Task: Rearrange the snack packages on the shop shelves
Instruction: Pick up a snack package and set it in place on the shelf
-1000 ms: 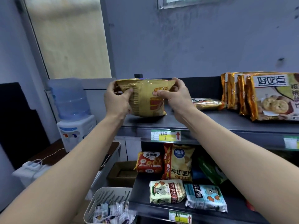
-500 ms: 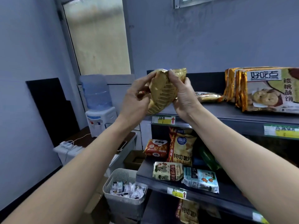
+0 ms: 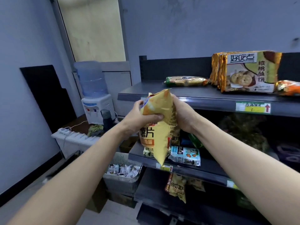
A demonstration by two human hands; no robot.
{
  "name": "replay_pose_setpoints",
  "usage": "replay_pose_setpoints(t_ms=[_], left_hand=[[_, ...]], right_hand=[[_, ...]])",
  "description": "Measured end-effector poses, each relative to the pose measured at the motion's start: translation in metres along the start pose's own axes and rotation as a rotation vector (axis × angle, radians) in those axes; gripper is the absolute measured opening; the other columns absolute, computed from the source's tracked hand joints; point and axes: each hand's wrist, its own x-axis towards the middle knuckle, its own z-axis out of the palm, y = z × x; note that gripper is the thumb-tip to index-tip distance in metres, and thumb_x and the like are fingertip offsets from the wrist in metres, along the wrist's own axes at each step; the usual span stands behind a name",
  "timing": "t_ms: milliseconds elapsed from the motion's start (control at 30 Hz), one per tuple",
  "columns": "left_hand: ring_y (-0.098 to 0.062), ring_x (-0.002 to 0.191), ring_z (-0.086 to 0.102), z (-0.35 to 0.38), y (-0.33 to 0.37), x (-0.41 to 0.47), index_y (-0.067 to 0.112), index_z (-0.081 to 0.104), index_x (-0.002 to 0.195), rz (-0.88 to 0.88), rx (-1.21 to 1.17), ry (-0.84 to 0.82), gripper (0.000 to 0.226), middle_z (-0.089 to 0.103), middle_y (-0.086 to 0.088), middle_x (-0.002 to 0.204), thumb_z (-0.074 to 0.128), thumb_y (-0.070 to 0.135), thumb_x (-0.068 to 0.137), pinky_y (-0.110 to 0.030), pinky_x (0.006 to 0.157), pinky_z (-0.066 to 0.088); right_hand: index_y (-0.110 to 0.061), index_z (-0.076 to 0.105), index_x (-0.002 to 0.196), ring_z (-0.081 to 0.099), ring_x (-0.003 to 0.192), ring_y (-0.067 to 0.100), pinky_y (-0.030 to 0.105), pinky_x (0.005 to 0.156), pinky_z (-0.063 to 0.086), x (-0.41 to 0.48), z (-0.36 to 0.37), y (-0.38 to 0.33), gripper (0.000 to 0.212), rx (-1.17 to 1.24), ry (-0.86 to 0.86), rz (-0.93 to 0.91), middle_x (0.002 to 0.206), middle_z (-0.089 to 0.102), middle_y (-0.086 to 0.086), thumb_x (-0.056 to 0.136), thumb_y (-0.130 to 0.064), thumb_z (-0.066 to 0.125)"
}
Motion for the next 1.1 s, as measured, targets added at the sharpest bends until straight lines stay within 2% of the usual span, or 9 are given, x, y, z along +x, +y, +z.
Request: replay_pose_setpoints(t_ms=[167,233,333,400,500,600,833,933,1100], left_hand=[[-0.016,0.094,0.062,0.035,-0.045,0.009,0.024,0.032,0.119,-0.081,0.054,0.145,0.081,0.061,0.001,0.107,0.085,0.036,0.059,-0.036,0.083,0.051],[-0.018,0.101,0.057,0.047,-0.061,0.015,0.025,0.028,0.114,-0.117,0.097,0.238,0.08,0.056,-0.002,0.114,0.085,0.038,0.059,-0.039,0.088,0.049],[-0.024,0.118,0.049,0.06,-0.081,0.024,0.016,0.022,0.13,-0.188,0.139,0.187,0.098,0.046,-0.008,0.13,0.084,0.041,0.058,-0.044,0.1,0.043],[-0.023,0.116,0.053,0.063,-0.092,0.03,0.013,0.015,0.141,-0.24,0.041,0.001,0.108,0.05,-0.007,0.129,0.084,0.039,0.062,-0.044,0.101,0.044],[-0.022,0.105,0.064,0.06,-0.107,0.039,0.015,0.025,0.139,-0.252,-0.188,-0.18,0.094,0.065,-0.007,0.117,0.082,0.026,0.065,-0.042,0.096,0.049],[-0.024,0.107,0.063,0.055,-0.122,0.055,0.015,0.035,0.136,-0.248,-0.263,-0.217,0.075,0.066,-0.008,0.116,0.076,0.01,0.074,-0.041,0.096,0.049],[-0.026,0.12,0.052,0.025,-0.152,0.105,0.017,0.032,0.142,-0.183,-0.268,-0.097,0.077,0.057,-0.009,0.127,0.066,-0.007,0.078,-0.047,0.105,0.041],[-0.031,0.125,0.049,0.009,-0.166,0.129,0.016,0.025,0.145,-0.172,-0.275,-0.088,0.08,0.05,-0.014,0.136,0.062,-0.011,0.08,-0.049,0.105,0.04],[-0.025,0.114,0.053,-0.007,-0.196,0.163,0.026,0.03,0.128,-0.138,-0.288,-0.013,0.071,0.05,-0.013,0.131,0.057,-0.017,0.079,-0.037,0.091,0.047]], right_hand=[[-0.018,0.065,0.103,0.062,0.09,0.02,0.038,0.084,0.051,-0.014,-0.023,0.047,0.036,-0.164,0.273,0.138,0.101,0.067,0.006,0.095,-0.043,0.039],[-0.023,0.063,0.098,0.056,0.085,0.02,0.037,0.077,0.047,-0.02,-0.029,0.063,0.025,-0.196,0.227,0.167,0.095,0.063,0.009,0.089,-0.016,0.041],[-0.02,0.055,0.115,0.056,0.1,0.025,0.039,0.078,0.045,-0.023,-0.035,0.079,0.042,-0.275,0.08,0.274,0.112,0.061,0.014,0.078,-0.001,0.048],[-0.02,0.046,0.124,0.057,0.104,0.021,0.037,0.078,0.046,-0.021,-0.039,0.089,0.052,-0.285,0.033,0.336,0.116,0.061,0.004,0.078,0.0,0.058],[-0.019,0.031,0.137,0.058,0.108,0.021,0.035,0.079,0.053,-0.01,-0.047,0.108,0.079,-0.309,0.112,0.369,0.124,0.057,0.004,0.073,-0.006,0.076],[-0.017,0.025,0.143,0.048,0.124,0.029,0.046,0.101,0.045,0.009,-0.055,0.124,0.102,-0.465,0.275,0.353,0.137,0.044,0.011,0.062,-0.019,0.087],[-0.016,0.044,0.119,0.053,0.115,0.02,0.035,0.099,0.044,0.076,-0.051,0.138,0.065,-0.56,0.351,0.204,0.123,0.057,0.004,0.066,-0.011,0.083],[-0.004,0.056,0.117,0.057,0.112,0.023,0.034,0.098,0.045,0.11,-0.047,0.15,0.052,-0.561,0.342,0.202,0.117,0.063,0.008,0.072,-0.009,0.079],[-0.006,0.042,0.131,0.051,0.112,0.018,0.025,0.094,0.041,0.153,-0.04,0.169,0.069,-0.495,0.363,0.17,0.121,0.054,0.005,0.072,-0.003,0.077]])
